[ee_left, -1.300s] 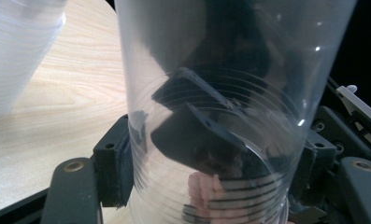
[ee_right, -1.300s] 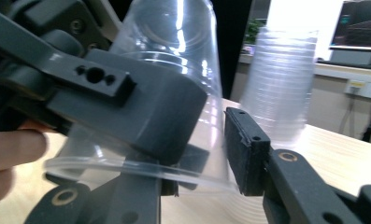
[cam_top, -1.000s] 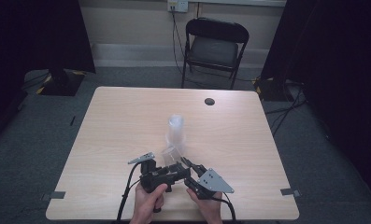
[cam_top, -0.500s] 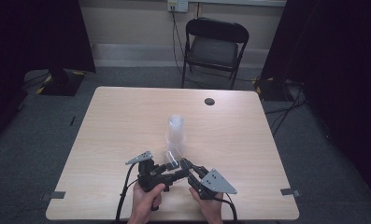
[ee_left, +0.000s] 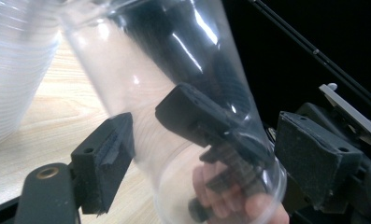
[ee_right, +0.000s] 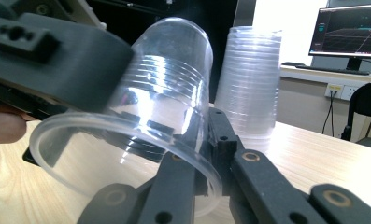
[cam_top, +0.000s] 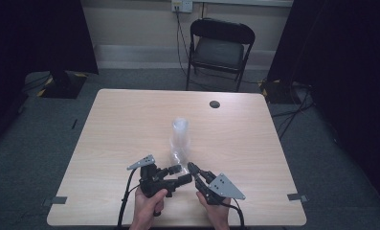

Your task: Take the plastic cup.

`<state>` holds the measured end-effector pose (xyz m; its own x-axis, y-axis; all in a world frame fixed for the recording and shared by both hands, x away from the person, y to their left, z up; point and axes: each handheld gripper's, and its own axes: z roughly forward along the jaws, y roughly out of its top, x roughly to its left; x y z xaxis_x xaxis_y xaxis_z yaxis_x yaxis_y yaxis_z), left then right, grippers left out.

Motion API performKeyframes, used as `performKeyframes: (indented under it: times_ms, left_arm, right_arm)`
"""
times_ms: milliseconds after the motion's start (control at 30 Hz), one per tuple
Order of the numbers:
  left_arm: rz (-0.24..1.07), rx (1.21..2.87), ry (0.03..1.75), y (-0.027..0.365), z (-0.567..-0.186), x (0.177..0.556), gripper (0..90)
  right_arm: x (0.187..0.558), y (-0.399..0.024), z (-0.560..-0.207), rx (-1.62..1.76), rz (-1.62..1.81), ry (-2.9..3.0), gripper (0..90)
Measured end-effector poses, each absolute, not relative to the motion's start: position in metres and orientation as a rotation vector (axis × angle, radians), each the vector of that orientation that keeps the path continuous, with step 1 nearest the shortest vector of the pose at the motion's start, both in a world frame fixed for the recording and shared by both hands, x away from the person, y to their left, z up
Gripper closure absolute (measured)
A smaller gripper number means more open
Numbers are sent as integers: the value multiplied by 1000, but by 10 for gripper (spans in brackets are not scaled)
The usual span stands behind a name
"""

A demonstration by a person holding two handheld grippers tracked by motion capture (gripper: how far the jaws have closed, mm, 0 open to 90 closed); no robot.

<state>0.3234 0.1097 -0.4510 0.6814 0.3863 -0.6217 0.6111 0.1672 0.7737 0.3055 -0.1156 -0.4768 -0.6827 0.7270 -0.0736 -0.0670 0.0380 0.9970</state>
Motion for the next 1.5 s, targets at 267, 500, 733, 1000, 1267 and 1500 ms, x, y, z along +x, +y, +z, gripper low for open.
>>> performKeyframes:
  times_ms: [267,500,733,1000,1267,1500]
  left_arm:
    - [-151,1459,861,112,-450,322,163]
    - [-103,1498,844,116,-449,321,156]
    - [46,1535,874,124,-448,323,159]
    - [240,1612,851,127,-444,320,160]
    - [363,1650,813,136,-441,321,213]
    - [426,1765,752,139,-441,319,183]
  right_arm:
    - [307,-124,-478,738,1687,1733,892]
    - [307,-131,-477,808,1670,1749,893]
    - [306,-138,-473,861,1649,1824,893]
    - [308,-144,-472,929,1634,1873,896]
    - [311,-144,-471,998,1600,1974,896]
    - [313,-144,-467,1028,1559,2073,895]
